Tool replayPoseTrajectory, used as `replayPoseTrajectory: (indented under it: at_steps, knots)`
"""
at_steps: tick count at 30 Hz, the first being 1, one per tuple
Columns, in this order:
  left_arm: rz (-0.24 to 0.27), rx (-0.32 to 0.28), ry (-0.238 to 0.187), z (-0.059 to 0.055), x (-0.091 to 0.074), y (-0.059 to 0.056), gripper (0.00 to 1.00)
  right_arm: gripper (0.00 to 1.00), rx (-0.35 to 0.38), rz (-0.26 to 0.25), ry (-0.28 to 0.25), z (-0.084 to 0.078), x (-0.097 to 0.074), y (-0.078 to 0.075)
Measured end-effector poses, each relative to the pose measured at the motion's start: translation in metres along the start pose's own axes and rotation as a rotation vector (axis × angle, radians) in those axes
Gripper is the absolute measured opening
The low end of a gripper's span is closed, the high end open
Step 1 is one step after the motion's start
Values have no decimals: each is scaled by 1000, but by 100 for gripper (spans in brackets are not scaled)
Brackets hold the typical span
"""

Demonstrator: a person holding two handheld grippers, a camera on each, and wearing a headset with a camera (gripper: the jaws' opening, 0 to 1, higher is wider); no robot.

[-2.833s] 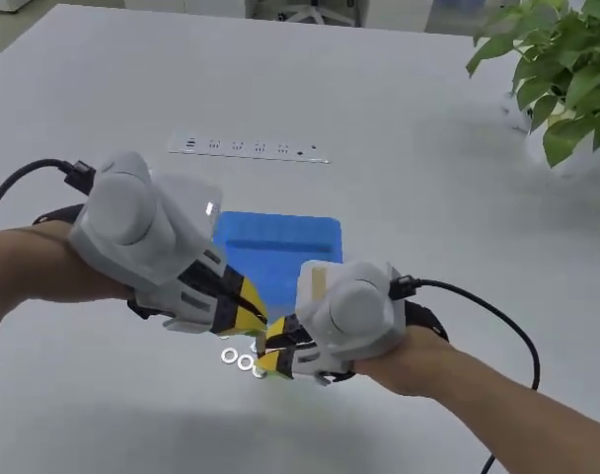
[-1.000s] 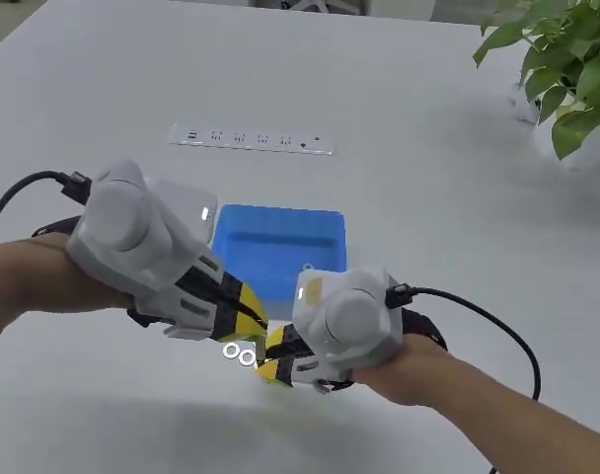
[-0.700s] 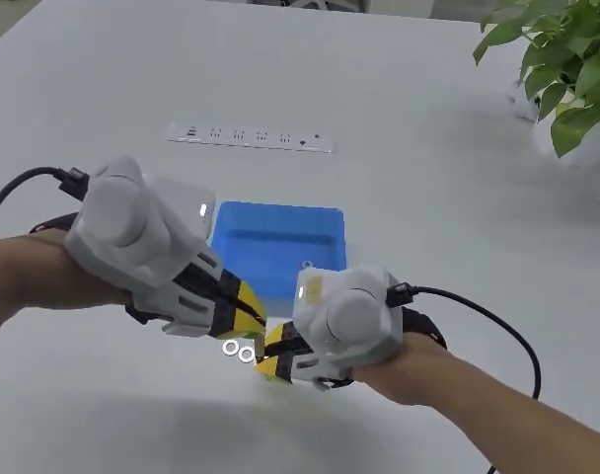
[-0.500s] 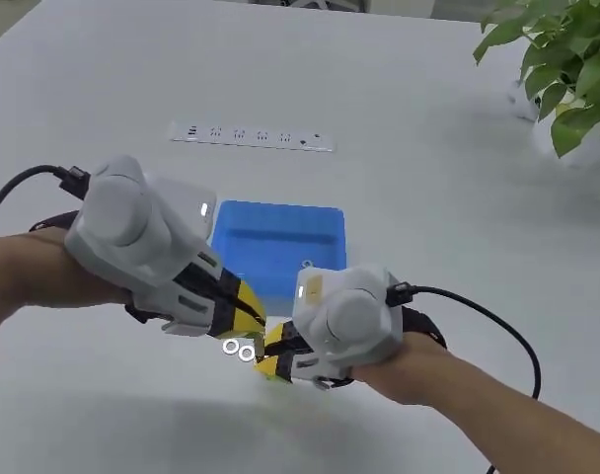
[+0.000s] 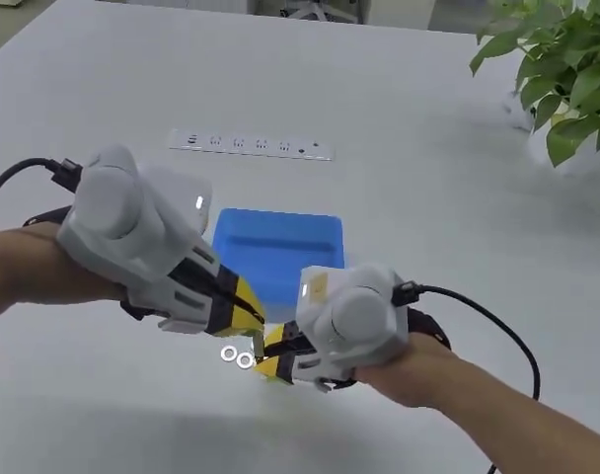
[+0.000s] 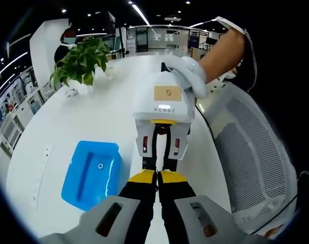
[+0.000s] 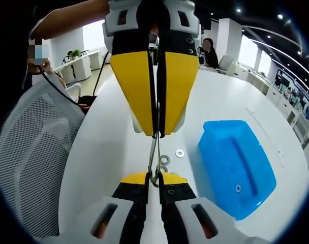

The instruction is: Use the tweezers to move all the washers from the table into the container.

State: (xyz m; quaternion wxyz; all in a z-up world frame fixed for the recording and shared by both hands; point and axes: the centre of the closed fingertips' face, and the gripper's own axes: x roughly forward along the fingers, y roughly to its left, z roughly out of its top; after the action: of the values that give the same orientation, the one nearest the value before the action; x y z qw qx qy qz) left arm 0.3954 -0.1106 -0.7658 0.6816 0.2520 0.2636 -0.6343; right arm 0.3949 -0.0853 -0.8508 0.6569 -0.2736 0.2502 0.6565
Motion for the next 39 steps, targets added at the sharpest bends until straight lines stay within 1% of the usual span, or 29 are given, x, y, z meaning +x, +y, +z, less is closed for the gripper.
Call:
replayPoseTrajectory:
  at_steps: [10,18,27,34,39]
  knots:
    - [18,-2,-19,14,-12,6,5,9,-4,-11,-11,13,-13,-6]
    - [31,22,-21,27,-21,17,5,9,-22,-34,-16,24,-24,-20]
    - [46,50,-23,39,-29,35,5,9,-39,-55,-24,34,-34,-41]
    - [56,70,-21,46,-33,55,5,9,-44,-78,-32,40,-39,-63]
    - [57,81,-20,49,-34,67,5,9,-47,-89,-36,42,-41,-77]
